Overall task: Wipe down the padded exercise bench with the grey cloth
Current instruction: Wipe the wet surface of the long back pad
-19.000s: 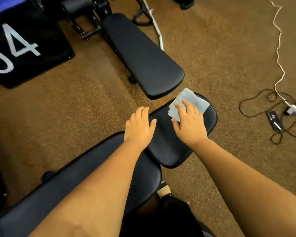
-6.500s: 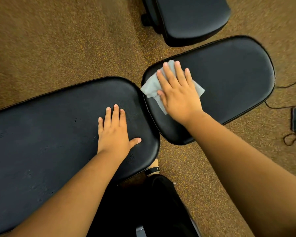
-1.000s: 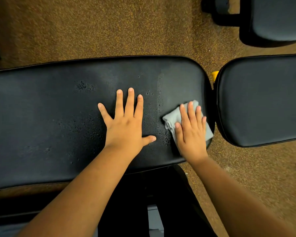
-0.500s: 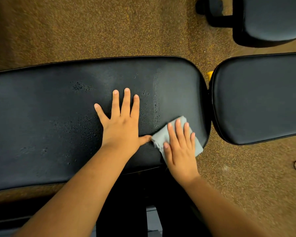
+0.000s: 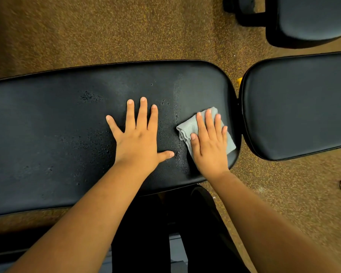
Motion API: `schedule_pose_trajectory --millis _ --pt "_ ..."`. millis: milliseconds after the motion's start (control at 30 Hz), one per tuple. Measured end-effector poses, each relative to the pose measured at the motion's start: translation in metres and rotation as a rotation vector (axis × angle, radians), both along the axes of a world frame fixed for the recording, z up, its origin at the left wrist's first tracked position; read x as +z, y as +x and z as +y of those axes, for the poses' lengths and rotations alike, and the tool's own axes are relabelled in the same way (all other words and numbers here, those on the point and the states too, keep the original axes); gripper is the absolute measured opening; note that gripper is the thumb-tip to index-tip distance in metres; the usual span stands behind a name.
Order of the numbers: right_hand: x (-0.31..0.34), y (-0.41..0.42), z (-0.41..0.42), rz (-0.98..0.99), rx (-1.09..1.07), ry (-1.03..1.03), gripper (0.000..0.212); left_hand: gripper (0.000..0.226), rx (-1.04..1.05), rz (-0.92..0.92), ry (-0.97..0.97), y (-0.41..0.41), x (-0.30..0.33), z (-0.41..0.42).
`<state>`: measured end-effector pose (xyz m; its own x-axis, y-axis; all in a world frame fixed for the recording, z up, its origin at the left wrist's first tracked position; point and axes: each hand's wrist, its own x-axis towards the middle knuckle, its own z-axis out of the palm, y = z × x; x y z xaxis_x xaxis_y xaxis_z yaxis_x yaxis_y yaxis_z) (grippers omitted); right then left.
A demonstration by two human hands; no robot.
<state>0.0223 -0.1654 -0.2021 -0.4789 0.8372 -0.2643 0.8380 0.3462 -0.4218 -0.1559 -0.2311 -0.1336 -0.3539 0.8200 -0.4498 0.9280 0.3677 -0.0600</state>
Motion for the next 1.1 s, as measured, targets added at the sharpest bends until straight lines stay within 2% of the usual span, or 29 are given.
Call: schedule_pose_trajectory --millis 300,433,533,700,967,1100 --pt "0.008 0.026 -0.075 0.025 -0.009 -0.056 0.057 0.124 -0.004 -0.004 0.012 -0.001 0.004 0.000" --pt "0.008 0.022 -0.051 0.011 0.027 -0.058 0.058 0.120 -0.016 -0.029 0.010 -0.005 0.009 -0.001" --pt "0.007 0.003 -0.020 -0.006 -0.048 -0.057 0.060 0.110 -0.010 -0.077 0.063 -0.009 0.016 -0.005" --pt "0.005 -0.029 0.014 -0.043 -0.135 -0.047 0.065 0.101 -0.013 -0.057 0.170 -0.013 0.028 -0.031" --pt "0.021 0.001 -0.093 0.027 0.100 -0.066 0.058 0.111 0.033 -0.049 0.142 -0.017 0.047 -0.068" --pt "0.021 -0.003 -0.093 0.005 0.137 -0.045 0.058 0.119 0.074 -0.023 0.049 -0.022 0.045 -0.076"
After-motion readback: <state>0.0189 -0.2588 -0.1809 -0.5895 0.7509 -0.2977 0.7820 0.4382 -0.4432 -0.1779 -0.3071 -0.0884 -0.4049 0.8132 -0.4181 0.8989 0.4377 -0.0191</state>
